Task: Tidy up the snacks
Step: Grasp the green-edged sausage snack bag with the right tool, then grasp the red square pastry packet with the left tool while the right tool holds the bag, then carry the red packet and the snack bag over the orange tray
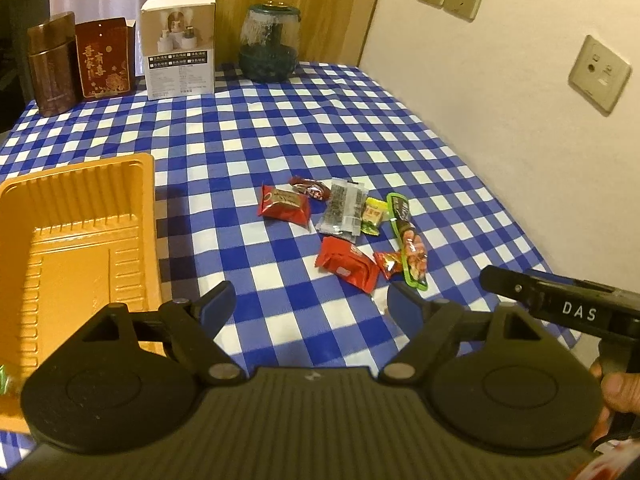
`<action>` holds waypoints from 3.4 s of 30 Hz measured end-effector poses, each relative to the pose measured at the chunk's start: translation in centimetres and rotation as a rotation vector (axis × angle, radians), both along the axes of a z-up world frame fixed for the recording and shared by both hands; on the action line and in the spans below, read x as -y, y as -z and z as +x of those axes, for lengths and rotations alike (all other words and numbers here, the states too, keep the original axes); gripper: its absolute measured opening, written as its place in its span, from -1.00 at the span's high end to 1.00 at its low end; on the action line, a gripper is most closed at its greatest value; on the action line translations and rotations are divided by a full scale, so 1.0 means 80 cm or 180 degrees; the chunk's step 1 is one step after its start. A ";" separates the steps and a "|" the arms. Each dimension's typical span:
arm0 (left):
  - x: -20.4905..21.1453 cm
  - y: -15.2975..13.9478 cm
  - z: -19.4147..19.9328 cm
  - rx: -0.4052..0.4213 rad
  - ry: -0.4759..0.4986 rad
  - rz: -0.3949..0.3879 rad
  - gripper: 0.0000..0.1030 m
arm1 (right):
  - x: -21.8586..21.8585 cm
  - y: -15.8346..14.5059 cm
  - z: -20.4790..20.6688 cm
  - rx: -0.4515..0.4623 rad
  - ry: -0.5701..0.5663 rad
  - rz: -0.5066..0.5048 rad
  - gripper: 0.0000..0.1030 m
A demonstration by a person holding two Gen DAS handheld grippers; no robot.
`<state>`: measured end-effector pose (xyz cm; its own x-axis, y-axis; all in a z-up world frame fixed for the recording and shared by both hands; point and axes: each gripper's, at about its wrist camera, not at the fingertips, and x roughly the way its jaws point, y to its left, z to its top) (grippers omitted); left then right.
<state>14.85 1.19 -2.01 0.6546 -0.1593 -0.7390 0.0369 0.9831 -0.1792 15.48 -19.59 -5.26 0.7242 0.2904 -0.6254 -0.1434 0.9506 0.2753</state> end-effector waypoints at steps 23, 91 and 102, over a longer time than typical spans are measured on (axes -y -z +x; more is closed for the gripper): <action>0.005 0.059 0.074 -0.0168 0.0007 0.0137 -0.62 | -0.025 0.066 0.136 -0.0333 -0.0193 0.0054 0.18; 0.042 0.079 0.080 -0.0071 0.0658 0.0262 0.27 | 0.015 0.040 0.085 -0.0261 0.0007 0.0033 0.46; 0.020 0.026 0.028 0.0015 0.0372 0.0094 0.27 | -0.009 0.000 0.042 -0.0157 -0.0098 0.0022 0.46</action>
